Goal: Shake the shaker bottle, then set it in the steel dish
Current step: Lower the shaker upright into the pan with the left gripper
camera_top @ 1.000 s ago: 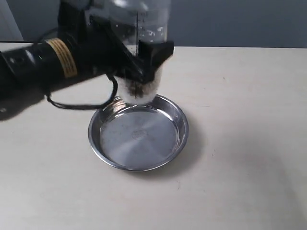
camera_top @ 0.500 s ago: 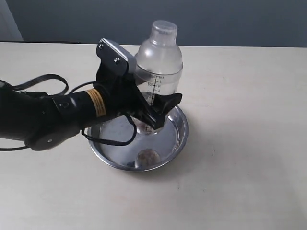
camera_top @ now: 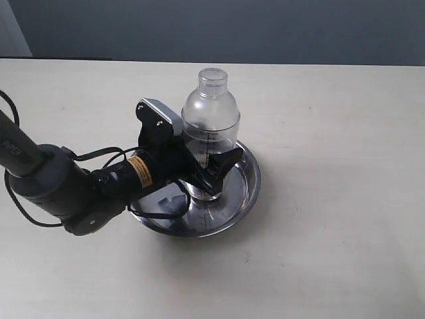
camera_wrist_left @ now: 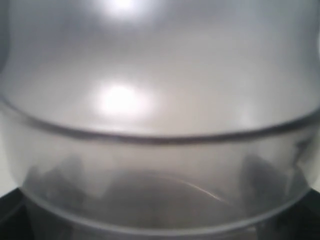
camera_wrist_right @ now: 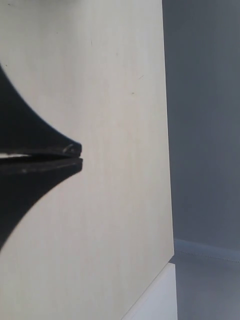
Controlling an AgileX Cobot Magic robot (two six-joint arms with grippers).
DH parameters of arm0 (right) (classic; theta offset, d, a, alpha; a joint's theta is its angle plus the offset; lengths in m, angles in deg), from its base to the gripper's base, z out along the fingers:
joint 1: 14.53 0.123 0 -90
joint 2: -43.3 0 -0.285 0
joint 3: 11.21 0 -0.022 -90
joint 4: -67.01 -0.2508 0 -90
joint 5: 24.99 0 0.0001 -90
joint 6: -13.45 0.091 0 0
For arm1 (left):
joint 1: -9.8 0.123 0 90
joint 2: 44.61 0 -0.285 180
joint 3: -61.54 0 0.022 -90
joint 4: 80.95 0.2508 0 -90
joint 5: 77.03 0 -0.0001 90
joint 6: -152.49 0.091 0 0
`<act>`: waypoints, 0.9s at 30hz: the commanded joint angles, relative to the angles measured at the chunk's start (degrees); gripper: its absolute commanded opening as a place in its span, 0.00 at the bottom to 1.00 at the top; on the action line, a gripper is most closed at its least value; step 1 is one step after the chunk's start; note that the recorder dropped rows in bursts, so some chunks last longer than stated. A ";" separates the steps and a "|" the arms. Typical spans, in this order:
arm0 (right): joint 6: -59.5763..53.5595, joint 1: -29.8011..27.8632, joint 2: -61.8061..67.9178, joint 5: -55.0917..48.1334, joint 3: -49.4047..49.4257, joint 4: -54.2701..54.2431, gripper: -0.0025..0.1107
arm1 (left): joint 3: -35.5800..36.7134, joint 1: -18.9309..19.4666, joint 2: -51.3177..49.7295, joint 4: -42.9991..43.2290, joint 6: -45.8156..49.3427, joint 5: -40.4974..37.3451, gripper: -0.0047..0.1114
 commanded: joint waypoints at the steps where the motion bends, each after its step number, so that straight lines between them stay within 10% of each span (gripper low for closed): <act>1: -0.11 -0.20 -0.27 0.68 0.07 -0.04 0.01 | -0.12 1.20 -1.39 2.02 -0.83 2.37 0.05; 6: -0.11 -0.20 -0.27 0.68 0.07 -0.04 0.01 | -0.12 3.36 -1.39 7.15 -3.98 2.37 0.26; 13: -0.11 -0.20 -0.27 0.68 0.07 -0.04 0.01 | -0.12 7.77 -1.39 15.65 -7.41 2.37 0.92; 27: -0.11 -0.20 -0.27 0.68 0.07 -0.04 0.01 | -0.12 8.88 3.90 23.41 -9.45 2.37 0.95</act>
